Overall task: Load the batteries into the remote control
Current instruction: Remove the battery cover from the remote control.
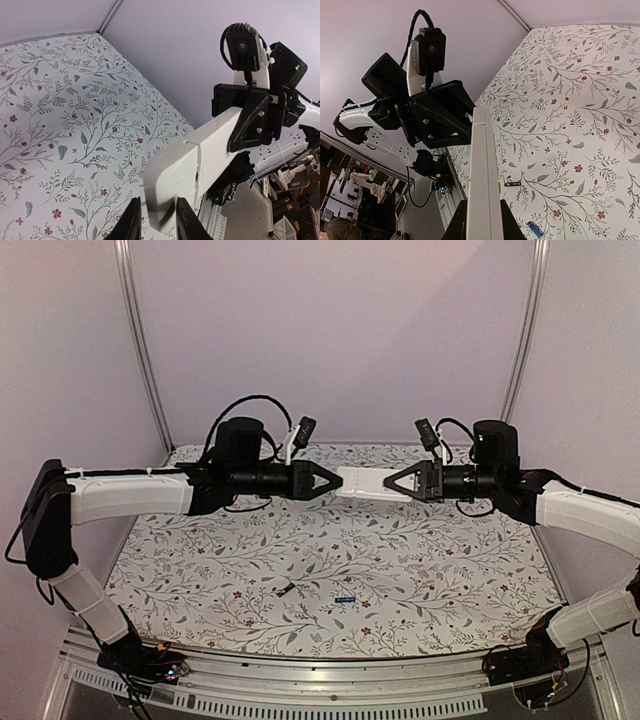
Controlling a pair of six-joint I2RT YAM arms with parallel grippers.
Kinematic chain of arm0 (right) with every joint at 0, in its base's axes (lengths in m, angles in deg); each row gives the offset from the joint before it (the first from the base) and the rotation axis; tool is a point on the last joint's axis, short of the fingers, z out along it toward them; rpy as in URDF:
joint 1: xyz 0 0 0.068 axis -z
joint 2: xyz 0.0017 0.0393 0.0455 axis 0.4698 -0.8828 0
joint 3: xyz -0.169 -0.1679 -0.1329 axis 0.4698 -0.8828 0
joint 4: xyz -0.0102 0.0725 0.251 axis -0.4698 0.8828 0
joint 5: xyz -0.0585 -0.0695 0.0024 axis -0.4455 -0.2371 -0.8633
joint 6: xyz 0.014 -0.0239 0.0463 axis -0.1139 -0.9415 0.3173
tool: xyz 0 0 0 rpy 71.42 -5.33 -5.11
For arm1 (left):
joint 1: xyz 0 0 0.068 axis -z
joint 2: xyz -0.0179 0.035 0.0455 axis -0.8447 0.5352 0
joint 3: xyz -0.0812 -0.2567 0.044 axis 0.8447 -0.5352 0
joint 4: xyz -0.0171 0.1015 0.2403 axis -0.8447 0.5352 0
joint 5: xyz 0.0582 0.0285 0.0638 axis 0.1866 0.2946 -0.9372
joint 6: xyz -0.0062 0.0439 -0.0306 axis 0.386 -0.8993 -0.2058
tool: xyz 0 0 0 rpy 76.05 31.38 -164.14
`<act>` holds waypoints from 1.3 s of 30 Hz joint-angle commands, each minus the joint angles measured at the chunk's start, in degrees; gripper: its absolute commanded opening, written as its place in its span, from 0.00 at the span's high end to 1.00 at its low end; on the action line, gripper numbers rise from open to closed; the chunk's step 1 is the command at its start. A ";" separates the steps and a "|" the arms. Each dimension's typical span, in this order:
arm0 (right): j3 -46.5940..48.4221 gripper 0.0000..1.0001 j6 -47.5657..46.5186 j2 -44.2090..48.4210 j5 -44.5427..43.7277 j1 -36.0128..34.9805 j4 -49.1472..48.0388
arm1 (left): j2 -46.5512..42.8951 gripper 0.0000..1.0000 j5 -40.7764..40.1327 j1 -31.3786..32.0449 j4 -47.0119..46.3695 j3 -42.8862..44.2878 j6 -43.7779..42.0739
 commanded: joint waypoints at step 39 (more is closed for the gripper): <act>-0.99 1.00 0.14 1.24 2.20 2.69 -0.58 | -1.14 0.99 8.63 -3.74 -16.17 -6.56 7.02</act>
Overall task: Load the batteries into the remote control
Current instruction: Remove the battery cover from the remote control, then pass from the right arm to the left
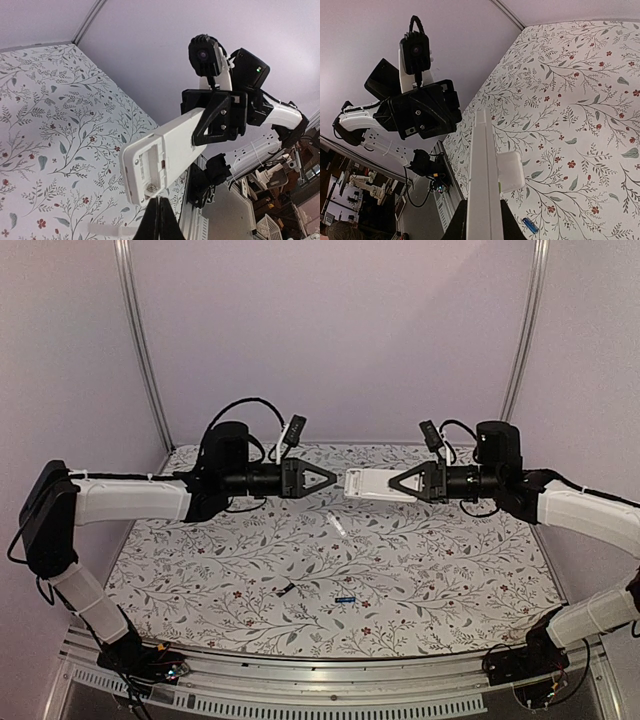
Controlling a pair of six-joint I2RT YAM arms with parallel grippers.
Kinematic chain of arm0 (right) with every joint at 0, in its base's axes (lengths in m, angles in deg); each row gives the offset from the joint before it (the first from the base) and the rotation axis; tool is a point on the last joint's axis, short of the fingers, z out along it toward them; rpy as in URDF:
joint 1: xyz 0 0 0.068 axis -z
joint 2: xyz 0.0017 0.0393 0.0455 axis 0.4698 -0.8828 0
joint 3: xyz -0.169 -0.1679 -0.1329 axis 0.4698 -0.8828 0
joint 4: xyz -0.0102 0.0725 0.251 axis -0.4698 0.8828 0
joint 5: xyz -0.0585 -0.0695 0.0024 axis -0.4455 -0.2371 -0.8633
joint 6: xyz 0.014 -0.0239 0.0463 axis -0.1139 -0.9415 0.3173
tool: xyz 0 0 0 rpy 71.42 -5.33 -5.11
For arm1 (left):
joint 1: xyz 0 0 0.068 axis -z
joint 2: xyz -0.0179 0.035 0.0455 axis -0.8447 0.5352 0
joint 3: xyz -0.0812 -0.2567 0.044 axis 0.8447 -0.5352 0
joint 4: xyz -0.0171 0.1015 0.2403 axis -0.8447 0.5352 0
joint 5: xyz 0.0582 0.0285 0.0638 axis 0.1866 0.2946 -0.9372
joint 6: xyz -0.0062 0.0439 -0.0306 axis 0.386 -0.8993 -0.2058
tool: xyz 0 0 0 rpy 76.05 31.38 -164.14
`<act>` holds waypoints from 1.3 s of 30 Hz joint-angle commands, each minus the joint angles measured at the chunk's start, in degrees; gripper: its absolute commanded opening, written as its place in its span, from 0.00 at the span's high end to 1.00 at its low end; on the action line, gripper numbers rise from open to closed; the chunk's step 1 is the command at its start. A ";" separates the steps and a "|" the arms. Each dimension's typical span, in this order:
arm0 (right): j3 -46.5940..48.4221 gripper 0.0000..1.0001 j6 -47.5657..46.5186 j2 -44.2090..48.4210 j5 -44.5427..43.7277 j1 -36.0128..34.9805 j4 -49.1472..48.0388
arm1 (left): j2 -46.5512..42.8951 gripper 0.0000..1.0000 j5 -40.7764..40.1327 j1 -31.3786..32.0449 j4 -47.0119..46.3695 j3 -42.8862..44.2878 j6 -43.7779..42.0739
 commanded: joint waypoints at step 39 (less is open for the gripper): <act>1.18 1.00 -11.14 -3.89 15.26 -2.76 17.30 | -2.91 0.00 -44.63 23.77 38.06 6.26 -49.76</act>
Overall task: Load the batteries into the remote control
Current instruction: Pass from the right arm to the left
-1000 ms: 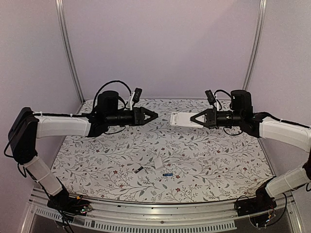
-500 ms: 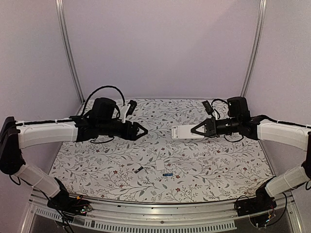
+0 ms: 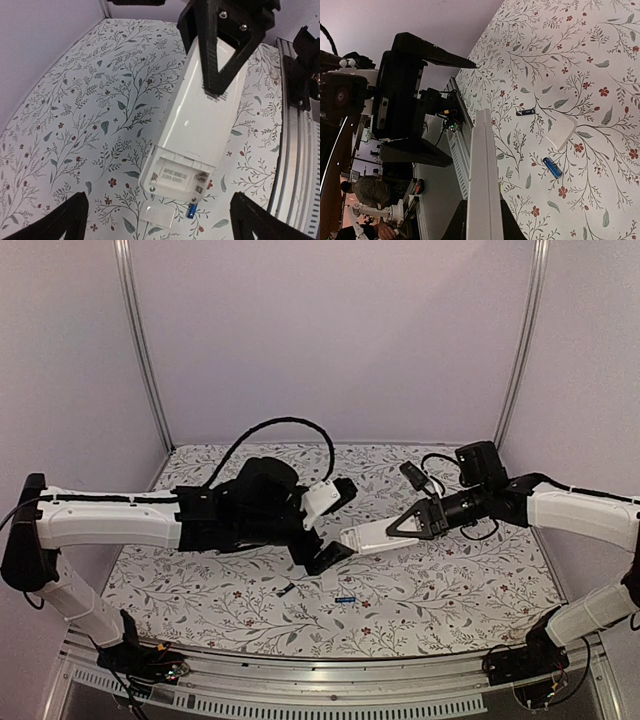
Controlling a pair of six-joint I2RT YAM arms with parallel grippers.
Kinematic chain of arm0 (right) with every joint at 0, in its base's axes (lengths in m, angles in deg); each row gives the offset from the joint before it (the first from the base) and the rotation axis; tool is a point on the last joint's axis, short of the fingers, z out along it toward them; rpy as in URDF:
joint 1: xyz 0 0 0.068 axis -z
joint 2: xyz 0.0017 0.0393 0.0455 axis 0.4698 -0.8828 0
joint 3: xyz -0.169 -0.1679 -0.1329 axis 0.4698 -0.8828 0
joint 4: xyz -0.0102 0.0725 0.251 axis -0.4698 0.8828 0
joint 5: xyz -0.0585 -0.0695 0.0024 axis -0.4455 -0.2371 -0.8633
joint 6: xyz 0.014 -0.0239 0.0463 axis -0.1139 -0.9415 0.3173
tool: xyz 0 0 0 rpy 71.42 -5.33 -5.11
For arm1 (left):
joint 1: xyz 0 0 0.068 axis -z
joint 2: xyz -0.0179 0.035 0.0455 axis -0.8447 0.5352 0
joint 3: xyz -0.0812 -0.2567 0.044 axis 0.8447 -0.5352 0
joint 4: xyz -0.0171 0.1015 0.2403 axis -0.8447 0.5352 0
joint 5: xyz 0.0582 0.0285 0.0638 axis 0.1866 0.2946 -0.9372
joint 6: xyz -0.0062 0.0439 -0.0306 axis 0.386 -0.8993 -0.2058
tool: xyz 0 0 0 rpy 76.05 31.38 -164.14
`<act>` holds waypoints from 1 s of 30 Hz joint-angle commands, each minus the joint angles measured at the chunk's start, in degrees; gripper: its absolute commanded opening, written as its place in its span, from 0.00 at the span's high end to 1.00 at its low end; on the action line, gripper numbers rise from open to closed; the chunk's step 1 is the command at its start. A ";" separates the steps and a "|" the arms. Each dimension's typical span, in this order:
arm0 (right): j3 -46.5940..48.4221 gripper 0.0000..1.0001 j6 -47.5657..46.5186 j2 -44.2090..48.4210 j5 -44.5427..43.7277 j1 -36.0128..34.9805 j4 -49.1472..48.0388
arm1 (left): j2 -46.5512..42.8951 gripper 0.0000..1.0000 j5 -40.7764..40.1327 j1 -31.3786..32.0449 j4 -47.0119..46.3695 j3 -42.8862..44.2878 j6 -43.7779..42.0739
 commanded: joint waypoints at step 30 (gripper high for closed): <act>0.84 0.32 14.10 -0.22 -7.89 -2.41 -18.04 | 12.55 0.82 -22.27 4.63 -3.31 10.19 15.14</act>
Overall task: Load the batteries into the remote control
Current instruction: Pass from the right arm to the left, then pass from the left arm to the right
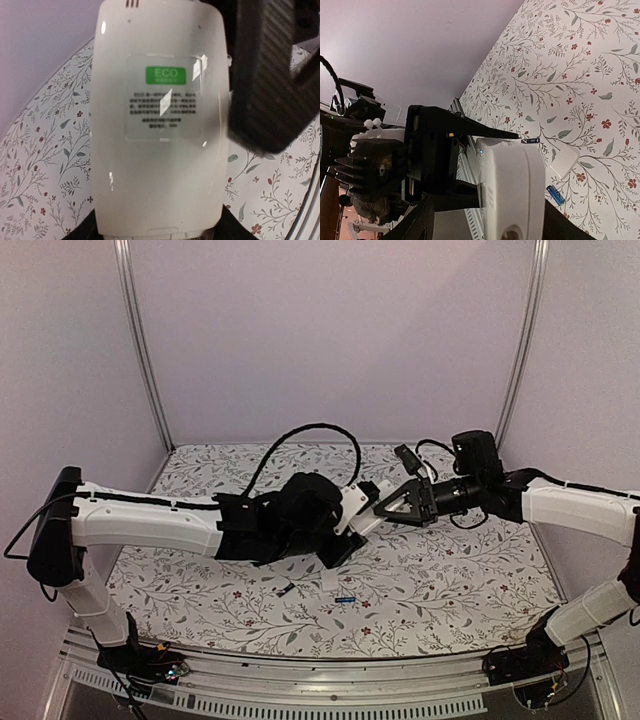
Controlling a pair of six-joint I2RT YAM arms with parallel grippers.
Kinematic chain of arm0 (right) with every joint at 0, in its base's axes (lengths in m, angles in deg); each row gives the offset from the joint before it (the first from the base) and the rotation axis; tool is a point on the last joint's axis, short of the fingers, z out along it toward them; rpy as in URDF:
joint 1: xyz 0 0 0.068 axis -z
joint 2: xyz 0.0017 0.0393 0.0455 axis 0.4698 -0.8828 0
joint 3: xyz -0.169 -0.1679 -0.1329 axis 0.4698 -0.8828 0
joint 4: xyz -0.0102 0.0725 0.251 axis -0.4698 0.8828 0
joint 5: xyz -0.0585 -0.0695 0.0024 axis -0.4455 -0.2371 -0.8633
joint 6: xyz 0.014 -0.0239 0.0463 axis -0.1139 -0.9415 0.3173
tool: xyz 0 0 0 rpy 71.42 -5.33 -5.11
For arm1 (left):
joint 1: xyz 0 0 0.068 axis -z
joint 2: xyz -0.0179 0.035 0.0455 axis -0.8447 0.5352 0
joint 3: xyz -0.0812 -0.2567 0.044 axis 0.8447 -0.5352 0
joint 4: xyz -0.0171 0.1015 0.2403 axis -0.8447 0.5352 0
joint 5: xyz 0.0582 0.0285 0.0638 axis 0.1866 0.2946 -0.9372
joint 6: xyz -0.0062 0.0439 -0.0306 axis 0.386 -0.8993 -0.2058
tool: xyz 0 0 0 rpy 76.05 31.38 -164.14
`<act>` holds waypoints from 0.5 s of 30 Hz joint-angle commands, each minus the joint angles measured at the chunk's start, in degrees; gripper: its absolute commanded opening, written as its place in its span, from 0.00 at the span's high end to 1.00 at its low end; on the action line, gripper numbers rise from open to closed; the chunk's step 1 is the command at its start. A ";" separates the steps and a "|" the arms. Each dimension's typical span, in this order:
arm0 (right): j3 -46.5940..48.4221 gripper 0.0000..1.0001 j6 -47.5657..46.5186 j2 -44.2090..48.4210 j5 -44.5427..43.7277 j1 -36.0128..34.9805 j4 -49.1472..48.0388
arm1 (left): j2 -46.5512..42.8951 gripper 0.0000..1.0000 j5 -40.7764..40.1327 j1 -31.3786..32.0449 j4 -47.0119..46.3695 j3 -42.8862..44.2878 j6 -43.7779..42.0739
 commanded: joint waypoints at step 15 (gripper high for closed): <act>-5.34 0.48 23.22 -4.07 -9.61 -1.08 -35.31 | -0.22 0.81 -5.39 0.15 -13.81 -1.01 17.80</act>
